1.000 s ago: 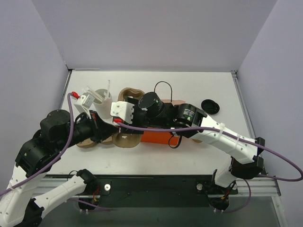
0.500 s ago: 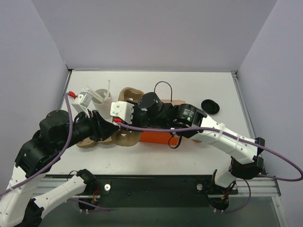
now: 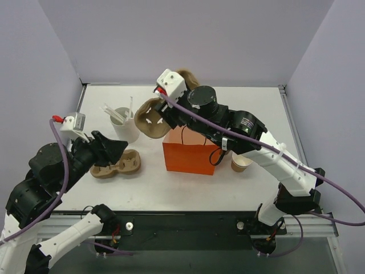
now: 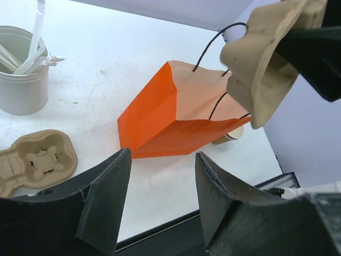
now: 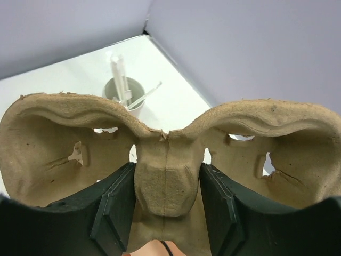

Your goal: Pack the takeout coffee

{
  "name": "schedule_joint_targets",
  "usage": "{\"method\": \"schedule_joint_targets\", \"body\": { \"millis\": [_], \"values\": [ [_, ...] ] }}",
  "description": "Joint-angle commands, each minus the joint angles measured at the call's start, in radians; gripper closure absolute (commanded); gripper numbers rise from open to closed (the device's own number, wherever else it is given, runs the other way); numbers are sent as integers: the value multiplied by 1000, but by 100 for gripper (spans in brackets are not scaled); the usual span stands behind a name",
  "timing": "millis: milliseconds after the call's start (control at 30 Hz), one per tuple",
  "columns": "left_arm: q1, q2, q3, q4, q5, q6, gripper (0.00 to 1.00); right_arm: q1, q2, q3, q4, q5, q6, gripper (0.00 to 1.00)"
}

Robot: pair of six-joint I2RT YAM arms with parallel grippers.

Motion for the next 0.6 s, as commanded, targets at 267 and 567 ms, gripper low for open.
{"method": "schedule_joint_targets", "body": {
  "millis": [267, 567],
  "values": [
    [4, 230, -59, 307, 13, 15, 38, -82, -66, -14, 1, 313, 398, 46],
    [6, 238, -220, 431, 35, -26, 39, -89, -159, -123, -43, 357, 570, 46]
  ]
}}
